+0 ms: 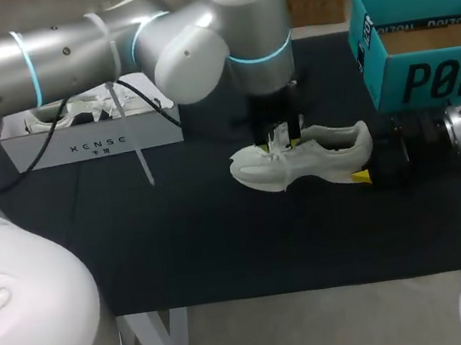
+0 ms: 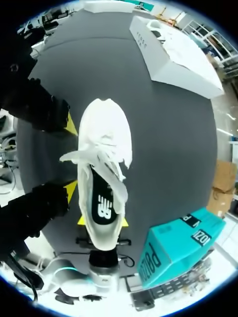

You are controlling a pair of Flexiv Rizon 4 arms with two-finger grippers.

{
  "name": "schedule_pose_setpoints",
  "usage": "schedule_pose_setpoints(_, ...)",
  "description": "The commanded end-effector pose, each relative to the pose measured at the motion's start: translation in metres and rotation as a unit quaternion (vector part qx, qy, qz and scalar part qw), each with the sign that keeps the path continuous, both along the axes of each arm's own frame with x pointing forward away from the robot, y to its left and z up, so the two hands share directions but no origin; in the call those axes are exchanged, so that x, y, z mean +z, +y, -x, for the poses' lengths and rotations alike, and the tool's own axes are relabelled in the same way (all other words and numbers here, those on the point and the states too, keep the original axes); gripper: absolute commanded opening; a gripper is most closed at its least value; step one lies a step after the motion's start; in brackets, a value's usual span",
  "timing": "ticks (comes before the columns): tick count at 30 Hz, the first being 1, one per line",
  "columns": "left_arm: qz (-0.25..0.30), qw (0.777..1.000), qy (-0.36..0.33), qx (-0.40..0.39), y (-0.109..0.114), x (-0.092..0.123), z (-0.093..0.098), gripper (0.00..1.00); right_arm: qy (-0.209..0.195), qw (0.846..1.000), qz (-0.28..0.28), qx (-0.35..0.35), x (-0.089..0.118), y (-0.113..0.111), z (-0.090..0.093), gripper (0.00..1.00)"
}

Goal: Take the shoe out of the shoebox, open the shoe tongue, remove and reinsert the insole, then place the shoe into the shoebox

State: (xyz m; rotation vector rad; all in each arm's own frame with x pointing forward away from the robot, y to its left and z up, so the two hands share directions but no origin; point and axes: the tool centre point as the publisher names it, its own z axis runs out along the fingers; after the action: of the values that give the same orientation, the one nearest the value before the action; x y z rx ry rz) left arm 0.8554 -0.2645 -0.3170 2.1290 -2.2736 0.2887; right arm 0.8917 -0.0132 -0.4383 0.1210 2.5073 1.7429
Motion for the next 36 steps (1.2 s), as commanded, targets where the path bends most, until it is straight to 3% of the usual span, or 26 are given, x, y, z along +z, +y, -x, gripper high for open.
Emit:
schedule_pose_setpoints(1,-0.007,0.998,-0.013,-0.064,-0.008,0.024,-0.004,1.0,0.001,1.0,0.001,0.0,-0.007,0.003,-0.002,0.0)
schedule_pose_setpoints(4,-0.036,0.982,-0.011,-0.184,-0.027,0.048,-0.006,1.0,0.001,1.0,0.001,0.0,-0.007,0.003,-0.002,0.0)
schedule_pose_setpoints(8,-0.08,0.94,-0.012,-0.331,-0.047,0.072,-0.004,1.0,0.001,1.0,0.001,0.0,-0.007,0.003,-0.002,0.0)
schedule_pose_setpoints(9,-0.117,0.906,-0.016,-0.406,-0.054,0.079,-0.002,1.0,0.001,1.0,0.001,0.0,-0.007,0.003,-0.002,0.0)
schedule_pose_setpoints(10,-0.119,0.867,-0.024,-0.484,-0.062,0.084,0.002,1.0,0.001,1.0,0.001,0.0,-0.007,0.003,-0.002,0.0)
schedule_pose_setpoints(11,-0.116,0.844,-0.027,-0.522,-0.066,0.086,0.005,1.0,0.001,1.0,0.001,0.0,-0.007,0.003,-0.002,0.0)
schedule_pose_setpoints(12,-0.114,0.785,-0.031,-0.608,-0.073,0.086,0.013,1.0,0.001,1.0,0.001,0.0,-0.007,0.003,-0.002,0.0)
schedule_pose_setpoints(13,-0.113,0.758,-0.03,-0.641,-0.075,0.085,0.016,1.0,0.001,1.0,0.001,0.0,-0.007,0.003,-0.002,0.0)
schedule_pose_setpoints(15,-0.063,0.657,-0.012,-0.751,-0.079,0.078,0.028,1.0,0.001,1.0,0.001,0.0,-0.007,0.003,-0.002,0.0)
schedule_pose_setpoints(36,-0.063,0.657,-0.012,-0.751,-0.079,0.078,0.028,1.0,0.001,1.0,0.001,0.0,-0.007,0.003,-0.002,0.0)
